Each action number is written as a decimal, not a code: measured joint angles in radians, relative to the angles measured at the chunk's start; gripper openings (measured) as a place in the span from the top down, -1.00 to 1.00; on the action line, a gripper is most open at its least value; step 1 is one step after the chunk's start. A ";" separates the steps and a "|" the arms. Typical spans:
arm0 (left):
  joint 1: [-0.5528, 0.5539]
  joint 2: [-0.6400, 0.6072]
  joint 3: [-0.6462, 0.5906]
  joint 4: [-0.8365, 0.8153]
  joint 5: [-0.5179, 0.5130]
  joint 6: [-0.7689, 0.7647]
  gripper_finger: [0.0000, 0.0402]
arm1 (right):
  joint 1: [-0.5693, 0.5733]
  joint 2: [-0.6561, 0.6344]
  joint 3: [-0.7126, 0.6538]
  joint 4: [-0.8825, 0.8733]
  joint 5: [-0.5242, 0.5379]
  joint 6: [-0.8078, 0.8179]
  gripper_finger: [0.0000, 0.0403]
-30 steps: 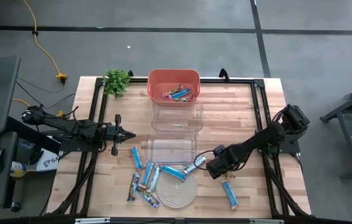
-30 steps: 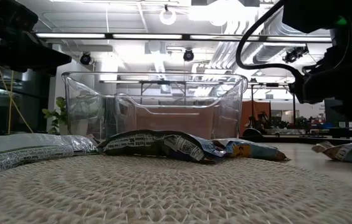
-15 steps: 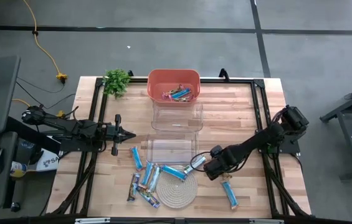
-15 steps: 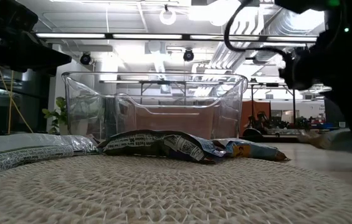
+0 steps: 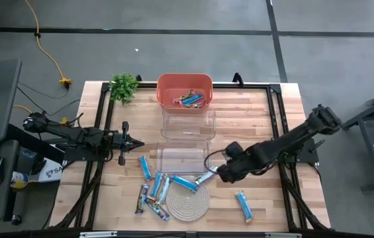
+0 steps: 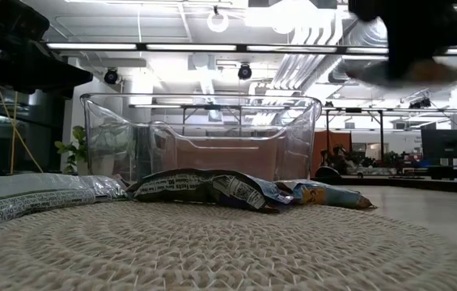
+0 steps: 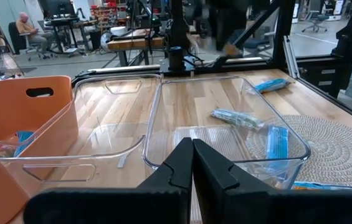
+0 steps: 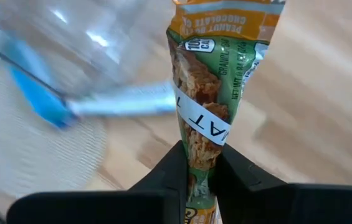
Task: Pick and place Granola Bars by type
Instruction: Put the yellow granola bar into the top transparent bin
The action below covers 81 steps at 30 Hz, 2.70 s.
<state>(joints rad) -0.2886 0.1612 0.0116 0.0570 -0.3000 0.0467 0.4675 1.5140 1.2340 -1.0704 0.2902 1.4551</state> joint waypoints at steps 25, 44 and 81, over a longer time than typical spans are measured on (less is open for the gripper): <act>0.000 0.000 0.000 0.000 0.000 0.000 0.96 | -0.026 -0.259 0.035 0.574 0.727 -1.090 0.78; 0.000 0.000 0.000 0.000 0.000 0.000 0.96 | -0.522 -0.228 0.034 1.027 0.097 -1.457 0.80; 0.000 0.000 0.000 0.000 0.000 0.000 0.96 | -0.821 0.201 0.108 0.677 -0.586 -1.377 0.80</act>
<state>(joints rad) -0.2883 0.1612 0.0114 0.0566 -0.2996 0.0464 -0.3531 1.7153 1.3416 -0.3930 -0.2960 0.0780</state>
